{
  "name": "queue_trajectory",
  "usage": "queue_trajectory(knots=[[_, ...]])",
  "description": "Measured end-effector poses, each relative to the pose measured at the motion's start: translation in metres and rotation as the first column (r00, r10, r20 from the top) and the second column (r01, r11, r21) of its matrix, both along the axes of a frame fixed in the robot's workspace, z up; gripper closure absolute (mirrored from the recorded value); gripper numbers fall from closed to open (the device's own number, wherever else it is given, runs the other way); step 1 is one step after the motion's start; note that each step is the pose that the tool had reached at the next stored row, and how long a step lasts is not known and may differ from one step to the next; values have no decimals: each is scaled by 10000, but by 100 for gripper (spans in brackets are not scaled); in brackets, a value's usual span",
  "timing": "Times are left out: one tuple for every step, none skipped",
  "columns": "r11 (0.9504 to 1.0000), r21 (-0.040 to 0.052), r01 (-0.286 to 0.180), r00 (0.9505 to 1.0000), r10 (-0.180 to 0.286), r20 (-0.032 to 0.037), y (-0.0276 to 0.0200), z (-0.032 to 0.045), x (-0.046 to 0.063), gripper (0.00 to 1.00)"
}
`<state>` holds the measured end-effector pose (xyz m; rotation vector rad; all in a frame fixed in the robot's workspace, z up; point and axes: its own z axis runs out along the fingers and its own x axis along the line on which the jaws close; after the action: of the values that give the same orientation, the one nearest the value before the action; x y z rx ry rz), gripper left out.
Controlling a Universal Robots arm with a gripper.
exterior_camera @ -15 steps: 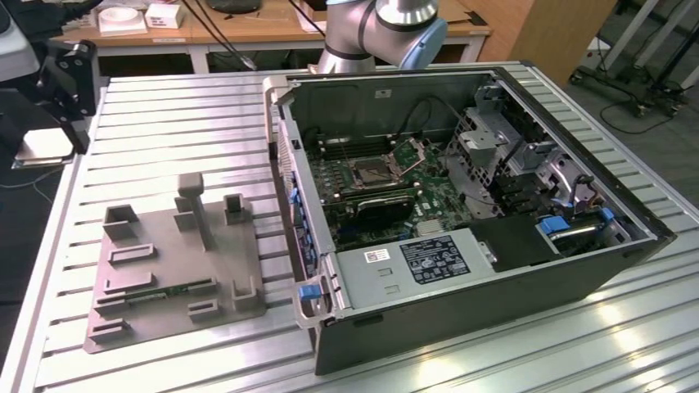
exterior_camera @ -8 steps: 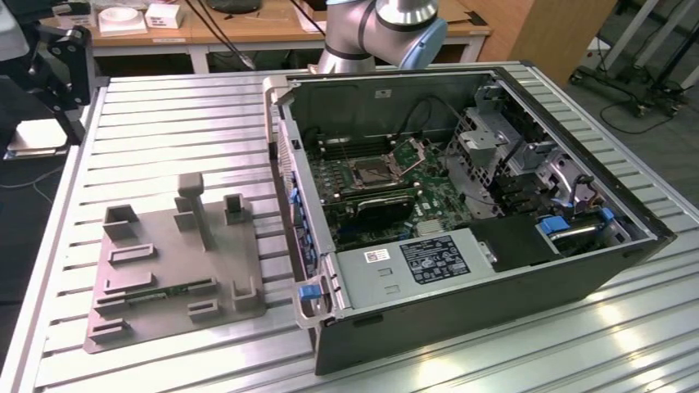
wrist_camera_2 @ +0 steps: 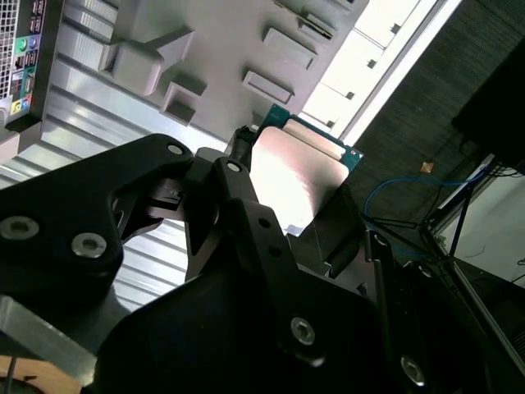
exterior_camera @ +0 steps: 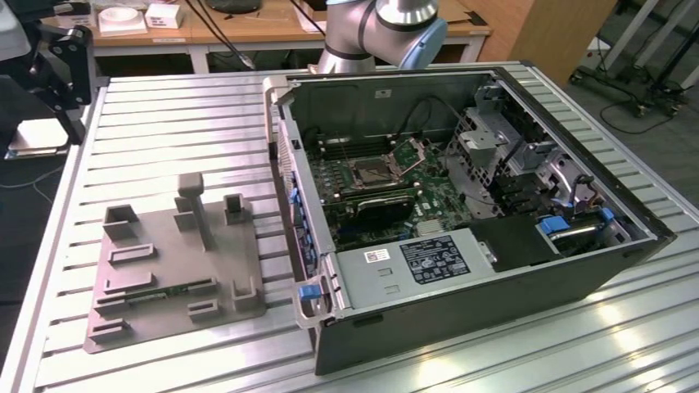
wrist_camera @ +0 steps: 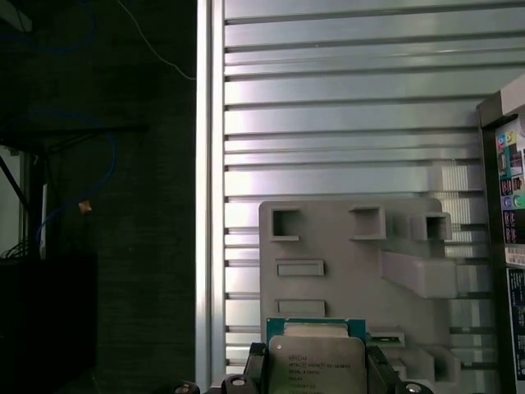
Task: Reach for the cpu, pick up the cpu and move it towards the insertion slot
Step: 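Pick up the cpu and move it towards the insertion slot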
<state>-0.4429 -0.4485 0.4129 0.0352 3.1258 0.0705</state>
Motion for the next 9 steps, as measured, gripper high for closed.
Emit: queue_trajectory(knots=[[10000,1,0,10000,0,2,0,-2,3,46],[10000,2,0,10000,0,3,-1,-3,7,46],[10000,2,1,10000,-1,3,0,-2,12,46],[10000,2,1,10000,-1,3,0,-2,17,46],[10000,2,1,10000,-1,3,0,-3,23,46],[10000,2,1,10000,-1,3,0,-2,27,46],[10000,2,2,10000,-2,3,0,-3,31,46],[10000,3,2,10000,-2,4,0,-3,33,46],[10000,3,2,10000,-2,4,0,-3,36,46]])
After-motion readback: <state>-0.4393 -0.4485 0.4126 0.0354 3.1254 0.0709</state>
